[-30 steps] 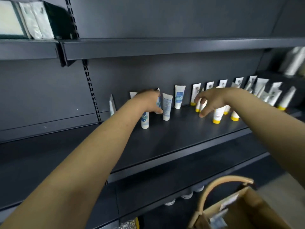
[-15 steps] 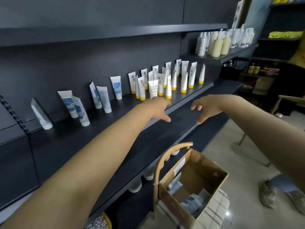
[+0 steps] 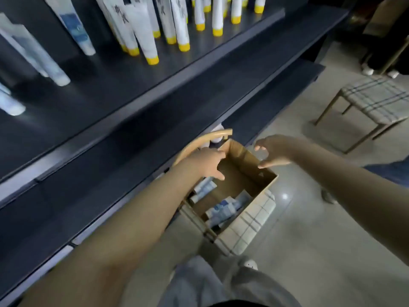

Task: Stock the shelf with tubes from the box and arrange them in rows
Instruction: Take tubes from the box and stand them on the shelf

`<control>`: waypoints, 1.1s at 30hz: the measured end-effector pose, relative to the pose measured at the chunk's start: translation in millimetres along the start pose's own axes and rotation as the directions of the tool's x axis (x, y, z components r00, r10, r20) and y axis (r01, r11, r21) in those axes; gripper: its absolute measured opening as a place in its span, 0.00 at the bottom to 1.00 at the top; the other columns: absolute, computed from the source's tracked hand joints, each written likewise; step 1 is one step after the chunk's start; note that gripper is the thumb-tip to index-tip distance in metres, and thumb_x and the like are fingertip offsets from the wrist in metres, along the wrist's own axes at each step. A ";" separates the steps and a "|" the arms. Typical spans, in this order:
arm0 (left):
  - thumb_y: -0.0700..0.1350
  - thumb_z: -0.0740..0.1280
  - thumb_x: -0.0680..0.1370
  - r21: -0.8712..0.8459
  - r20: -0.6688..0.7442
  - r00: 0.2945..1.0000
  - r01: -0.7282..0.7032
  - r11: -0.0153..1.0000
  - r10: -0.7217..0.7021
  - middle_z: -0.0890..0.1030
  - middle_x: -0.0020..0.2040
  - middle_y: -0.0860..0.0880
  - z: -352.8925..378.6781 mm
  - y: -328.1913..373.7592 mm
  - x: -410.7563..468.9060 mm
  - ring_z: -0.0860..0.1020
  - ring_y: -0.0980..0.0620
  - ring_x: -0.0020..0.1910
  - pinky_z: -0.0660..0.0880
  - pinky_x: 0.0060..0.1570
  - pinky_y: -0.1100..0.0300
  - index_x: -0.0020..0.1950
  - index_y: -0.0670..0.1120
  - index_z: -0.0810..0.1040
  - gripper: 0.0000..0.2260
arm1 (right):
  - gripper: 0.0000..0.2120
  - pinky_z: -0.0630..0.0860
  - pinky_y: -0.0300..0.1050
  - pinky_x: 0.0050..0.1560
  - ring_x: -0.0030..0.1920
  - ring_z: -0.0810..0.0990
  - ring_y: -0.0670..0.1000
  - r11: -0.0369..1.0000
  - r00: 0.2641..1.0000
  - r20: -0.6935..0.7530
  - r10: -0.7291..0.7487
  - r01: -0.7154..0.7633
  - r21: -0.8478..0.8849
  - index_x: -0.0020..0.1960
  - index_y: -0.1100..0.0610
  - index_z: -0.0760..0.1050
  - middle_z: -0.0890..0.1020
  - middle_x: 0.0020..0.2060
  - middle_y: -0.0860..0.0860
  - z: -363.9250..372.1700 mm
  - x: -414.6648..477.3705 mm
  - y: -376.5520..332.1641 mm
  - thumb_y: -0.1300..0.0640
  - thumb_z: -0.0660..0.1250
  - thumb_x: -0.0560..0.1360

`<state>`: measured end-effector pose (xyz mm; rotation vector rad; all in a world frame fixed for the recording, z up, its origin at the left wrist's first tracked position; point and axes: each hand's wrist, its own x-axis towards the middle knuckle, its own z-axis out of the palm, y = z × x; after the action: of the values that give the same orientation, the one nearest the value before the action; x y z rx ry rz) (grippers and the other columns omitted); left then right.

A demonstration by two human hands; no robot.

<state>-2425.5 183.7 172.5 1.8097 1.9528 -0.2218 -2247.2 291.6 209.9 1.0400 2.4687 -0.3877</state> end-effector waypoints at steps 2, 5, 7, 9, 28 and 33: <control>0.57 0.70 0.73 -0.033 0.108 0.994 0.029 0.999 -0.025 0.72 0.65 0.46 38.1 -5.9 19.9 0.73 0.45 0.61 0.72 0.54 0.53 0.70 0.46 0.66 0.30 | 0.29 0.71 0.48 0.64 0.63 0.73 0.54 0.999 0.995 0.099 0.004 -0.007 0.033 0.69 0.49 0.66 0.74 0.64 0.51 33.4 24.8 11.3 0.44 0.69 0.71; 0.56 0.70 0.73 -0.100 0.224 0.973 0.073 0.992 -0.049 0.71 0.68 0.46 92.6 -20.0 52.9 0.71 0.46 0.64 0.72 0.59 0.52 0.72 0.46 0.64 0.32 | 0.27 0.72 0.45 0.60 0.60 0.74 0.54 0.994 0.978 0.209 -0.009 -0.014 0.109 0.69 0.52 0.67 0.75 0.62 0.52 79.2 64.8 23.8 0.46 0.69 0.72; 0.55 0.70 0.73 -0.134 0.281 0.957 0.108 0.985 -0.066 0.70 0.68 0.46 129.9 -32.6 77.7 0.72 0.46 0.64 0.73 0.60 0.50 0.72 0.46 0.65 0.31 | 0.26 0.70 0.44 0.60 0.62 0.73 0.54 0.987 0.970 0.244 -0.014 -0.026 0.158 0.69 0.53 0.68 0.74 0.63 0.52 108.8 93.5 30.6 0.47 0.68 0.73; 0.56 0.70 0.73 -0.166 0.317 0.945 0.143 0.976 -0.084 0.71 0.68 0.46 166.8 -45.3 101.8 0.72 0.45 0.63 0.73 0.59 0.48 0.70 0.45 0.66 0.30 | 0.26 0.70 0.46 0.62 0.63 0.73 0.54 0.977 0.960 0.281 -0.004 -0.056 0.205 0.69 0.53 0.69 0.74 0.64 0.52 141.8 125.3 36.8 0.48 0.68 0.73; 0.56 0.75 0.67 -0.500 0.561 0.825 0.405 0.765 -0.070 0.57 0.75 0.44 336.5 -92.0 219.0 0.59 0.41 0.73 0.61 0.70 0.44 0.77 0.49 0.54 0.45 | 0.32 0.65 0.55 0.66 0.69 0.66 0.60 0.826 0.744 0.631 0.221 -0.487 0.284 0.74 0.51 0.59 0.64 0.71 0.56 308.8 285.9 69.7 0.49 0.67 0.75; 0.58 0.73 0.69 -0.462 0.580 0.812 0.390 0.797 -0.061 0.57 0.73 0.42 334.2 -90.9 219.4 0.58 0.40 0.72 0.60 0.69 0.48 0.74 0.48 0.62 0.37 | 0.30 0.68 0.55 0.63 0.66 0.69 0.59 0.787 0.743 0.634 0.214 -0.516 0.338 0.73 0.53 0.62 0.68 0.69 0.57 312.7 284.4 69.8 0.49 0.67 0.74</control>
<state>-2444.2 229.2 -234.5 0.9695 1.5903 -0.1812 -2286.8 383.4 -206.6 1.3515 1.5868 -1.0671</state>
